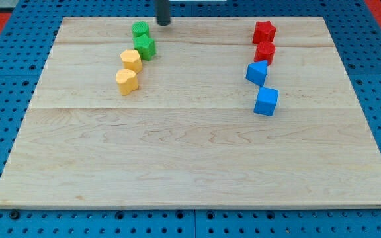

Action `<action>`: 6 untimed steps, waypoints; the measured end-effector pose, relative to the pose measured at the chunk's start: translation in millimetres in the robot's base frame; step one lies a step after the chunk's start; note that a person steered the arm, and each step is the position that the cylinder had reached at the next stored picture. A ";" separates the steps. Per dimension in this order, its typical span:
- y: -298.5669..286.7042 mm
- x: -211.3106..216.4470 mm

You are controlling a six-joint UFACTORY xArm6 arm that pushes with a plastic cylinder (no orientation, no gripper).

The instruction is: Adjust the yellow heart and the green star in a vertical line

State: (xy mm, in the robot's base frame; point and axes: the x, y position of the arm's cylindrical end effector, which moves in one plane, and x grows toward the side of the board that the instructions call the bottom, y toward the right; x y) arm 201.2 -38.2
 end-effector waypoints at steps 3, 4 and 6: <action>-5.9 20.6; -5.9 20.6; 36.7 37.5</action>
State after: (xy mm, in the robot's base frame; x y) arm 238.7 -1.6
